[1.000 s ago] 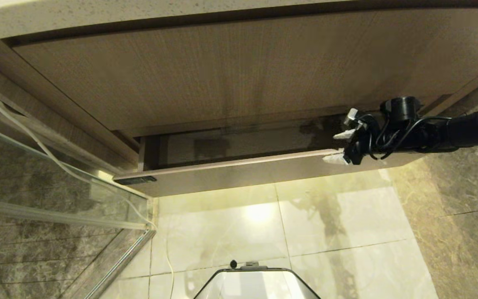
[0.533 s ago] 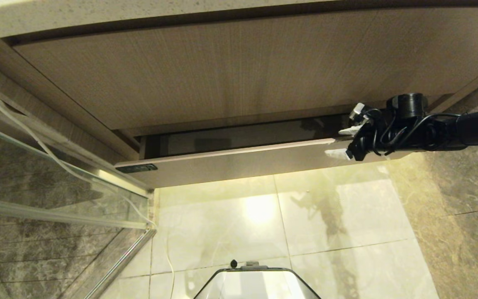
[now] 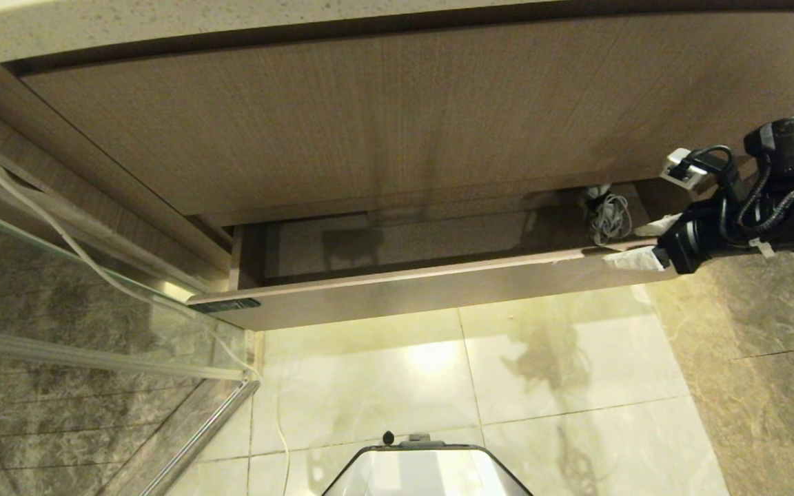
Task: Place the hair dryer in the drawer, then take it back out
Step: Pull open the drawer
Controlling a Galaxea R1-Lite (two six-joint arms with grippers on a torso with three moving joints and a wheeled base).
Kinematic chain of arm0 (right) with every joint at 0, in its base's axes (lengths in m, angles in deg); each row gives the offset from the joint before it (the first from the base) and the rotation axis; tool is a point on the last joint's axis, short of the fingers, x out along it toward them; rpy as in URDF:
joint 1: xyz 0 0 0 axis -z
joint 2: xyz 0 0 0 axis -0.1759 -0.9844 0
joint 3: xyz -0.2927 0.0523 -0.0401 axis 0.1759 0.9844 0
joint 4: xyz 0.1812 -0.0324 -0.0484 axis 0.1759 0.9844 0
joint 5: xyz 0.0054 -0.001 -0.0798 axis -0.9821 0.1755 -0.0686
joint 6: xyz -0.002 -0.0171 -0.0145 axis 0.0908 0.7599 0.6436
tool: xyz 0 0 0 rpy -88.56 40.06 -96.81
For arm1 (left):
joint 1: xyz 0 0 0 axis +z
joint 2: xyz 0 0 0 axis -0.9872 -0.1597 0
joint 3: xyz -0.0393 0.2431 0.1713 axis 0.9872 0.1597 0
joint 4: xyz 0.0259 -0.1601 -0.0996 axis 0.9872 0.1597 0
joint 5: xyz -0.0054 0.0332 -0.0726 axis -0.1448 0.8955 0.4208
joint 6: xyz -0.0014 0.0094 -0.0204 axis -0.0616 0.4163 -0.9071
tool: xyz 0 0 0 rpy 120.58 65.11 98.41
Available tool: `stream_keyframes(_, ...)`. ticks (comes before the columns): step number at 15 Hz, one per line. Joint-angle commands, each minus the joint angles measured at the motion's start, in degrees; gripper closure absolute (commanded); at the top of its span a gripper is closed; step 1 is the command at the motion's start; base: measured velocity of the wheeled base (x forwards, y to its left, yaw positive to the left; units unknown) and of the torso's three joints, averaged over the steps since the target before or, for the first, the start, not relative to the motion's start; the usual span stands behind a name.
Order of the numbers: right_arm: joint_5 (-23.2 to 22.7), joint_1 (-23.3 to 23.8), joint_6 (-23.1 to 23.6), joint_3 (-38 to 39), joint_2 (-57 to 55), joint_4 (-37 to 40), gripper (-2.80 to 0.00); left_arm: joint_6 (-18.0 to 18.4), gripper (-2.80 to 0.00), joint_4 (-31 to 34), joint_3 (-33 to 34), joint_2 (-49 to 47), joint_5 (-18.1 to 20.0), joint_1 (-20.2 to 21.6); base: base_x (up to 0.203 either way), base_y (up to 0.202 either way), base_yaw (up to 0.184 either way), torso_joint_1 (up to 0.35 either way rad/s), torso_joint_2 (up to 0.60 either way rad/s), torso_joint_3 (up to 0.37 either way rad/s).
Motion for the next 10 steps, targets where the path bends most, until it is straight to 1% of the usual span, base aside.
stream_keyframes(1, -0.16, 0.74, 0.23, 1.94, 4.99, 0.07, -2.8, -0.02, 0.0, -0.05, 0.09, 0.02, 0.0, 0.01, 0.0, 0.0, 0.0, 0.0, 0.0, 0.0)
stream_keyframes(2, -0.16, 0.74, 0.23, 1.94, 4.99, 0.07, 0.0, -0.02, 0.0, -0.05, 0.09, 0.02, 0.0, 0.01, 0.0, 0.0, 0.0, 0.0, 0.0, 0.0)
stream_keyframes(3, 0.06, 0.87, 0.21, 2.07, 5.09, 0.06, 0.0, -0.02, 0.0, -0.05, 0.09, 0.02, 0.0, 0.01, 0.0, 0.0, 0.0, 0.0, 0.0, 0.0)
stream_keyframes(5, 1.93, 2.31, 0.06, 4.83, 7.79, -0.01, 0.0, -0.02, 0.0, -0.05, 0.09, 0.02, 0.0, 0.01, 0.0, 0.0, 0.0, 0.0, 0.0, 0.0)
stream_keyframes(6, 1.95, 2.32, 0.06, 4.84, 7.8, -0.01, 0.0, -0.02, 0.0, -0.05, 0.09, 0.02, 0.0, 0.01, 0.0, 0.0, 0.0, 0.0, 0.0, 0.0)
stream_keyframes(7, 3.9, 3.06, -0.48, 5.01, 8.07, -0.19, 0.0, -0.02, 0.0, -0.05, 0.0, 0.02, 0.0, 0.01, 0.0, 0.0, 0.0, 0.0, 0.0, 0.0)
stream_keyframes(8, 7.9, 4.43, -1.45, 5.12, 8.33, -0.32, 0.0, -0.02, 0.0, -0.05, 0.09, 0.02, 0.0, 0.01, 0.0, 0.0, 0.0, 0.0, 0.0, 0.0)
stream_keyframes(9, 9.51, 5.57, -2.67, 5.1, 8.5, -0.37, 0.0, -0.02, 0.0, -0.05, 0.09, 0.02, 0.0, 0.01, 0.0, 0.0, 0.0, 0.0, 0.0, 0.0)
stream_keyframes(10, 9.51, 5.57, -2.67, 5.1, 8.5, -0.37, 0.0, -0.02, 0.0, -0.05, 0.09, 0.02, 0.0, 0.01, 0.0, 0.0, 0.0, 0.0, 0.0, 0.0)
